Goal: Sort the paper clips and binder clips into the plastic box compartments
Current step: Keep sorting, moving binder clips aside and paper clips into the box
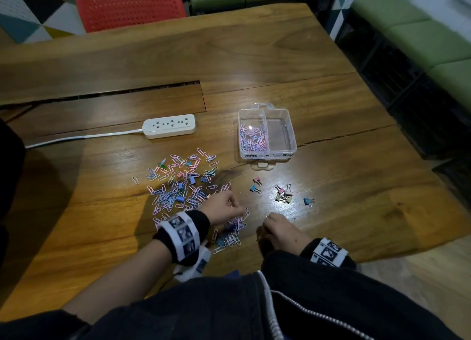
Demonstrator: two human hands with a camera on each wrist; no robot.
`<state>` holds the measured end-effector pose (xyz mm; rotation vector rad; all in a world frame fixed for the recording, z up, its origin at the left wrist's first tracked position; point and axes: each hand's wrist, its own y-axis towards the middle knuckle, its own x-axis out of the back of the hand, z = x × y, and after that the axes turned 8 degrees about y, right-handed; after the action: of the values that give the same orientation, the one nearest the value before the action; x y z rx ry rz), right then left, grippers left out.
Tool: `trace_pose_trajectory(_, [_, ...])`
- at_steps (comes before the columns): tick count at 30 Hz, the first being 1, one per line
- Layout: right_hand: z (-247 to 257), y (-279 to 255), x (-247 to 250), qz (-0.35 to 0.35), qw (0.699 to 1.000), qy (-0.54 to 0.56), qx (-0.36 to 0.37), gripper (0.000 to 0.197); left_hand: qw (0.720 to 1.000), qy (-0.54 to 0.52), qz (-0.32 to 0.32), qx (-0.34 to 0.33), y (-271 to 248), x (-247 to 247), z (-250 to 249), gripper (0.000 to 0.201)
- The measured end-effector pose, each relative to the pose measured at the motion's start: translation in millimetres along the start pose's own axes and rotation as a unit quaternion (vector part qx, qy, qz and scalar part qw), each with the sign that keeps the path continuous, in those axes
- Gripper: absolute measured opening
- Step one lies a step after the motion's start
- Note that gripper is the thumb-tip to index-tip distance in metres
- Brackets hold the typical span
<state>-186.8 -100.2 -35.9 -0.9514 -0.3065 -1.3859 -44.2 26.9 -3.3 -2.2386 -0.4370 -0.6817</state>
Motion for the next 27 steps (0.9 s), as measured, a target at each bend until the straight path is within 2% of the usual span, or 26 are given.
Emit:
trace_pose_trajectory(1, [1,0,3,-0.026,0.998,0.05,-0.011,0.011,0.992,0.125,-0.016,-0.015,-2,-4,2,0.026])
trace_pose_trajectory(2, [0,0,5,-0.04,0.993,0.107,-0.03,0.022,0.975,0.22,-0.023,-0.022,-4,-9,4,0.043])
trace_pose_trajectory(4, [-2,-1,12,-0.012,0.966,0.249,-0.069,0.03,0.951,0.305,-0.038,-0.021,-2,-19,7,0.065])
trace_pose_trajectory(6, [-5,-2,15,0.077,0.934,0.341,-0.081,0.025,0.946,0.316,-0.061,-0.027,1,-23,7,0.06])
trace_pose_trajectory(8, [-4,0,10,0.13,0.935,0.317,-0.088,0.022,0.949,0.305,-0.075,-0.042,5,-24,5,0.049])
trace_pose_trajectory(10, [-5,7,6,0.099,0.955,0.257,-0.104,0.022,0.946,0.311,-0.075,-0.06,10,-24,4,0.043])
trace_pose_trajectory(12, [-4,12,9,0.034,0.961,0.243,-0.128,0.023,0.94,0.323,-0.076,-0.076,13,-24,3,0.039])
trace_pose_trajectory(15, [-4,17,24,-0.068,0.942,0.29,-0.157,0.022,0.931,0.343,-0.084,-0.092,17,-23,2,0.036])
trace_pose_trajectory(17, [-5,21,32,-0.095,0.922,0.334,-0.171,0.017,0.931,0.343,-0.083,-0.095,17,-23,0,0.035])
trace_pose_trajectory(19, [-2,23,38,-0.099,0.877,0.436,-0.176,0.018,0.942,0.31,-0.091,-0.095,17,-21,-1,0.03])
trace_pose_trajectory(22, [-1,25,43,-0.095,0.766,0.614,-0.163,0.025,0.974,0.195,-0.091,-0.072,18,-16,-2,0.026])
trace_pose_trajectory(23, [0,25,44,-0.087,0.755,0.63,-0.159,0.026,0.983,0.153,-0.087,-0.057,19,-12,-2,0.026])
trace_pose_trajectory(25, [3,26,42,-0.067,0.775,0.608,-0.156,0.026,0.996,0.053,-0.074,-0.024,22,-6,-1,0.026])
trace_pose_trajectory(27, [8,28,36,-0.051,0.819,0.55,-0.155,0.023,0.994,-0.091,-0.056,0.013,23,-1,-1,0.026])
